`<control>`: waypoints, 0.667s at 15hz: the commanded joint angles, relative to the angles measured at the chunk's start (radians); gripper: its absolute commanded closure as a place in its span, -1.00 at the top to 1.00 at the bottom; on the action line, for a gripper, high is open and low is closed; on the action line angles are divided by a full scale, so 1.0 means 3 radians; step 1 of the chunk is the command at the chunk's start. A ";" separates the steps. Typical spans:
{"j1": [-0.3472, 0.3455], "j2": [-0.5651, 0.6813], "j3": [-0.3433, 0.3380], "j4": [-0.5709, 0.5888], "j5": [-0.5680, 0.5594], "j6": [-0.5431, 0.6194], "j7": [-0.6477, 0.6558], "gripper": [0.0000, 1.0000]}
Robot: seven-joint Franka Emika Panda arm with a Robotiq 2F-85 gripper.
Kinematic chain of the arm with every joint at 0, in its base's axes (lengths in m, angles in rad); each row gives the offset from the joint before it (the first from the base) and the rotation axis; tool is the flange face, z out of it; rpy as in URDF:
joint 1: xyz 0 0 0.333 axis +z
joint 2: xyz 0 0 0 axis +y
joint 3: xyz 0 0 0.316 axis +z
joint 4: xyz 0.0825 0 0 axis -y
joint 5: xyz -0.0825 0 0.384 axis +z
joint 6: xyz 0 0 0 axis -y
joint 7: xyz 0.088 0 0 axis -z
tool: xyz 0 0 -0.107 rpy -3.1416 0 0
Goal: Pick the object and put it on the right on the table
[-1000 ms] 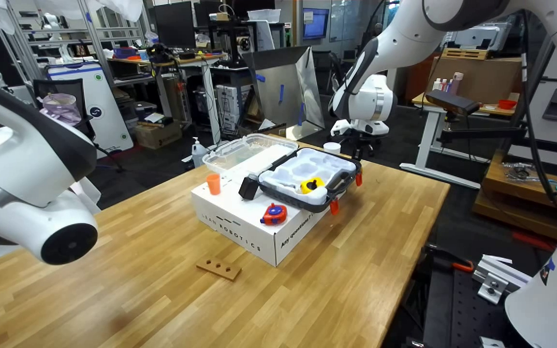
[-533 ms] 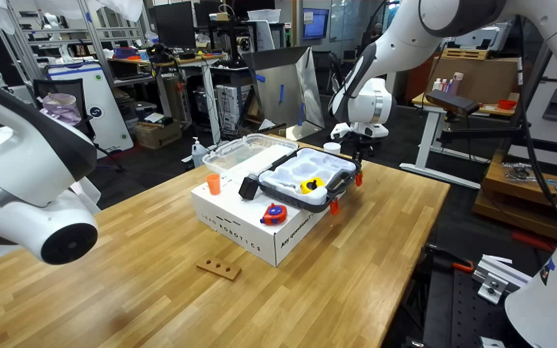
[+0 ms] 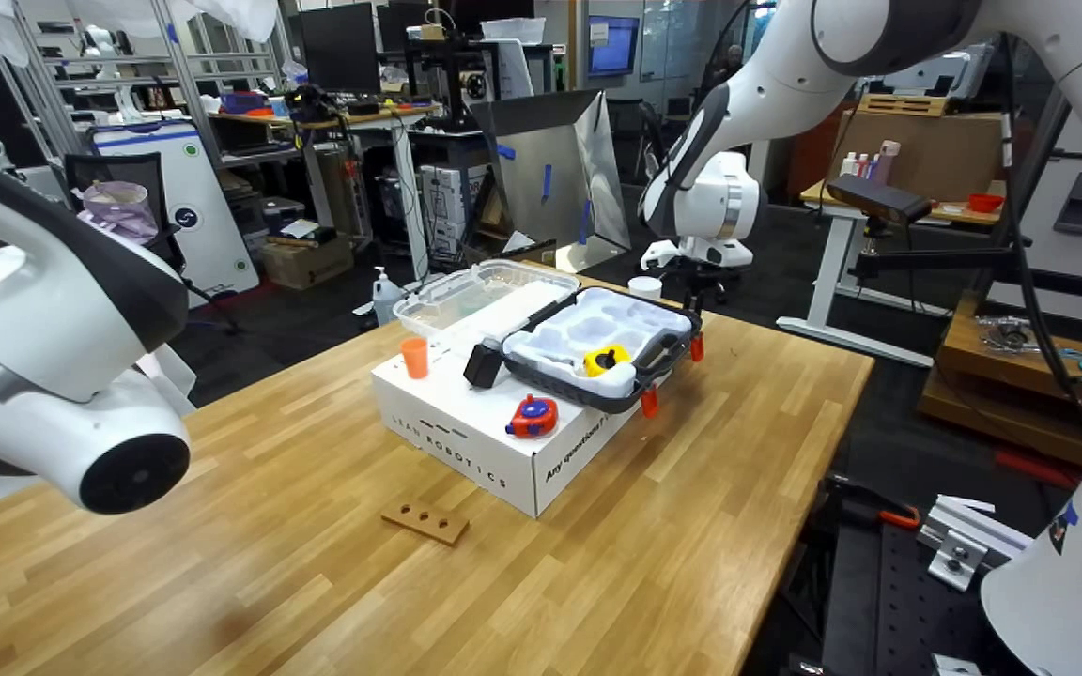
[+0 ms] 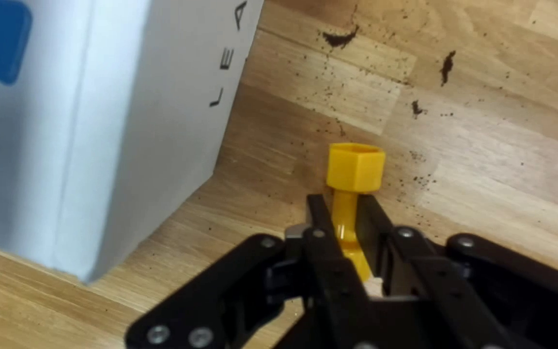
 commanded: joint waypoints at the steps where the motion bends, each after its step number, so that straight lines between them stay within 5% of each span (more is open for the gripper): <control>1: -0.0036 0.0004 0.0035 0.0020 -0.0041 -0.0002 0.0026 -0.55; 5: -0.0037 0.0012 0.0035 0.0026 -0.0041 -0.0004 0.0026 -0.55; 6: -0.0037 0.0012 0.0035 0.0026 -0.0041 -0.0005 0.0026 -0.05; 10: -0.0104 -0.0279 0.0077 -0.0167 0.0094 0.0128 -0.0101 0.36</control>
